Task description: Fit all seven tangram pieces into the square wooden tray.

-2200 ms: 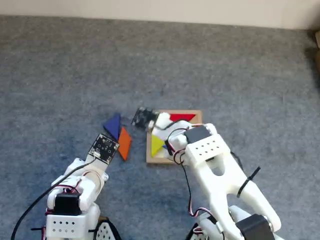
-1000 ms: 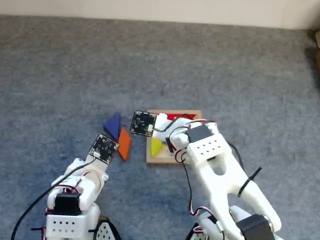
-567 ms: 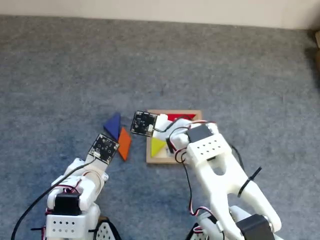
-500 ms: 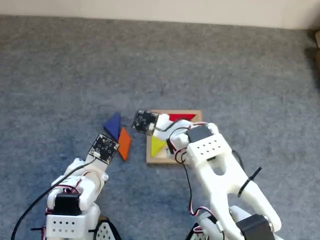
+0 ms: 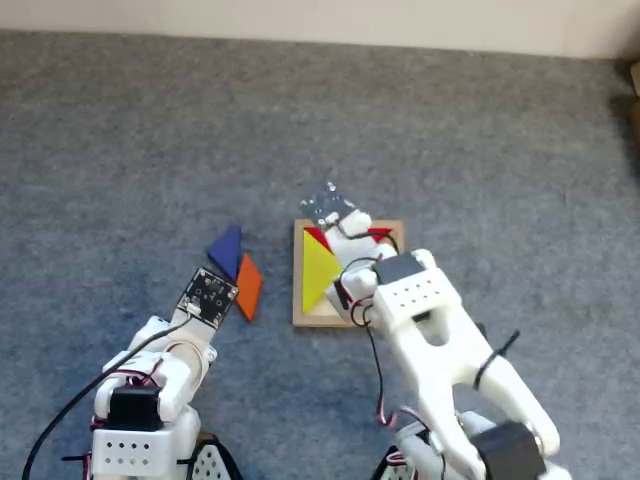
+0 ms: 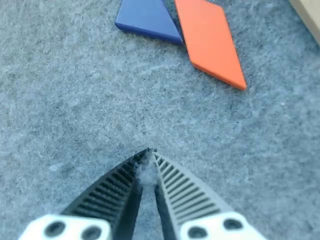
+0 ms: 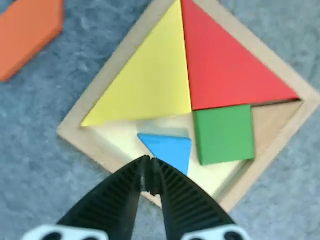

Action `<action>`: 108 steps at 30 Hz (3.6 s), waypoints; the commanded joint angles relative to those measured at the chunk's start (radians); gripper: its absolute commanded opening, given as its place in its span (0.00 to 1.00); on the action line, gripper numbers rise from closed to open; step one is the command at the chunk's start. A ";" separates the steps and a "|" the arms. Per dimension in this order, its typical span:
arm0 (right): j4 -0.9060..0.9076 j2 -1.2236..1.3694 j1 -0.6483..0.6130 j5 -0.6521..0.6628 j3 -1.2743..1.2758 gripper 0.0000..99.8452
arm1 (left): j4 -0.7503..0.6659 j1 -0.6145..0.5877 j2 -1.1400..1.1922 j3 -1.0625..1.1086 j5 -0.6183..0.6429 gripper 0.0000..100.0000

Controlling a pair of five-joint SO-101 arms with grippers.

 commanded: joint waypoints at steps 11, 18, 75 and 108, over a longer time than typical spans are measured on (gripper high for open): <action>-0.076 0.294 0.085 -0.017 -0.134 0.00 | 0.003 -0.007 -0.022 0.022 -0.008 0.01; -0.105 0.341 0.084 -0.015 -0.246 0.00 | 0.003 -0.007 -0.022 0.022 -0.008 0.01; 0.173 -1.469 0.403 -0.327 0.892 0.00 | 0.003 -0.007 -0.022 0.022 -0.008 0.01; 0.369 -1.494 0.403 -0.327 0.990 0.00 | 0.003 -0.007 -0.022 0.022 -0.008 0.01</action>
